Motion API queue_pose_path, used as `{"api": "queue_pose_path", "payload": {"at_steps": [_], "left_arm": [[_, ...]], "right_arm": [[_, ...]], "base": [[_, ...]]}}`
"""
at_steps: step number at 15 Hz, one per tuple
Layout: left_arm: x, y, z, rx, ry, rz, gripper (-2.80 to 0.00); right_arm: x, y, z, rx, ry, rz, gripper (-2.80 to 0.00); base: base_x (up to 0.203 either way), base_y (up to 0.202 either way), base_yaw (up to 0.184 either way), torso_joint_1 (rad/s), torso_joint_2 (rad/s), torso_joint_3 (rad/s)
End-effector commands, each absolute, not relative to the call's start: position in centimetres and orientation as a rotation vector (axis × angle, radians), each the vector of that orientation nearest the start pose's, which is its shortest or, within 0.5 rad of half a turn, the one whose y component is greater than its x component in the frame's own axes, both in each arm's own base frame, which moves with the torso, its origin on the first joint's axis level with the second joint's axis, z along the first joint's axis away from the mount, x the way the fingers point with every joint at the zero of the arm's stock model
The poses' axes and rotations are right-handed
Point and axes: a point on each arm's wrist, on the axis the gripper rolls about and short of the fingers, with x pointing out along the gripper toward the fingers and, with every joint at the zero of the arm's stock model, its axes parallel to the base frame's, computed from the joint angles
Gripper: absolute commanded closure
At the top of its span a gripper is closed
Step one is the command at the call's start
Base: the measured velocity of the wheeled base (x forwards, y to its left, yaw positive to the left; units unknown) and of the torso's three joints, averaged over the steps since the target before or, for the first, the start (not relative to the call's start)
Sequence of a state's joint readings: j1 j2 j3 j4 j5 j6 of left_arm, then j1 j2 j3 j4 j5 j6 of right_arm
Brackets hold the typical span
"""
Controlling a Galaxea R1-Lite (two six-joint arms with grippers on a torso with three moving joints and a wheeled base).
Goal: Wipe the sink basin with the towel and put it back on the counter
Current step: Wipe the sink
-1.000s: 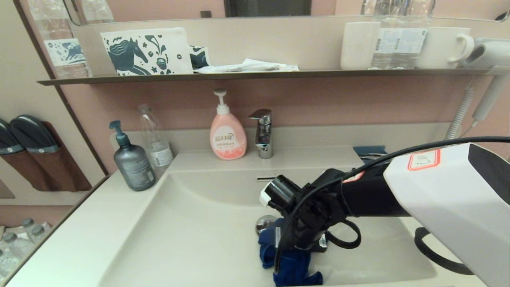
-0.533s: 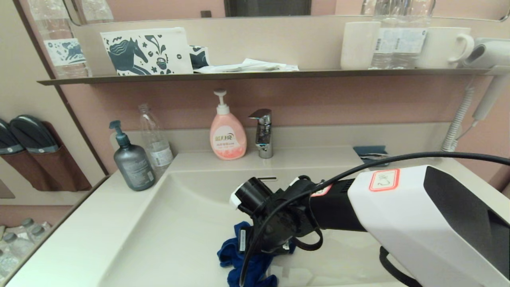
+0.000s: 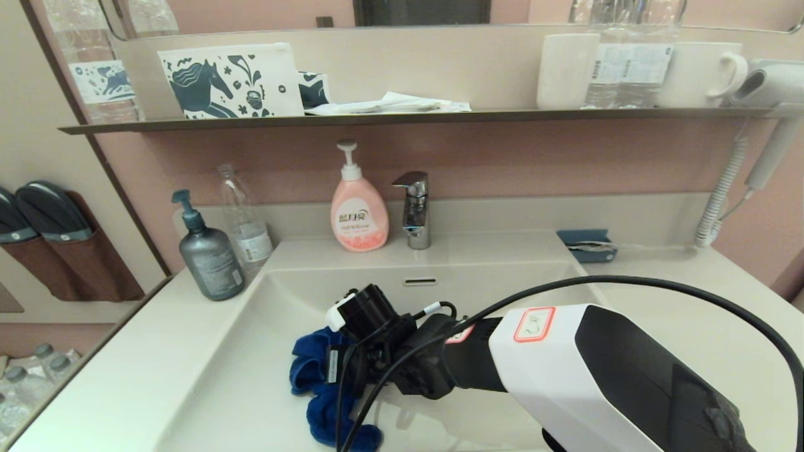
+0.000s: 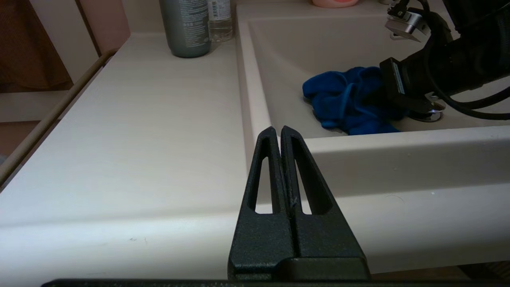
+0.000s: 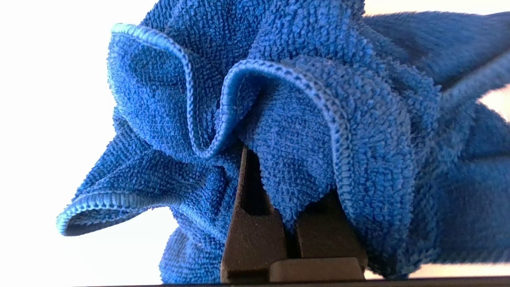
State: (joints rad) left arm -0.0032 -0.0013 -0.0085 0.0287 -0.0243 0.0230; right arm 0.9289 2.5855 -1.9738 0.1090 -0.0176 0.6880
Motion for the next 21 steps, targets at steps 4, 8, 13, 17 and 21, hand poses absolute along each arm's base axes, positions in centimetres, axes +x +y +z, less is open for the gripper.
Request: {"api": "queue_pose_path", "payload": {"at_steps": [4, 8, 13, 17, 21], "left_arm": [[-2.3, 0.0, 7.5, 0.023, 0.021, -0.028, 0.00], [-2.3, 0.0, 7.5, 0.023, 0.021, -0.028, 0.00], [-2.4, 0.0, 7.5, 0.023, 0.020, -0.028, 0.00], [-2.3, 0.0, 7.5, 0.023, 0.020, -0.028, 0.00], [-2.4, 0.0, 7.5, 0.023, 0.020, -0.028, 0.00]], "right_arm": [[33.7, 40.6, 4.7, 0.249, 0.742, 0.518, 0.00], [35.0, 39.2, 4.9, 0.155, 0.665, 0.403, 0.00], [35.8, 36.6, 5.4, 0.061, 0.692, 0.242, 0.00], [35.7, 33.4, 7.1, 0.038, 0.708, 0.148, 0.00], [36.6, 29.3, 6.5, 0.009, 0.754, 0.039, 0.00]], "base": [[0.000, 0.000, 0.000, 0.000, 0.00, 0.000], [0.000, 0.000, 0.000, 0.000, 0.00, 0.000], [0.000, 0.000, 0.000, 0.000, 0.00, 0.000], [0.000, 0.000, 0.000, 0.000, 0.00, 0.000], [0.000, 0.000, 0.000, 0.000, 0.00, 0.000]]}}
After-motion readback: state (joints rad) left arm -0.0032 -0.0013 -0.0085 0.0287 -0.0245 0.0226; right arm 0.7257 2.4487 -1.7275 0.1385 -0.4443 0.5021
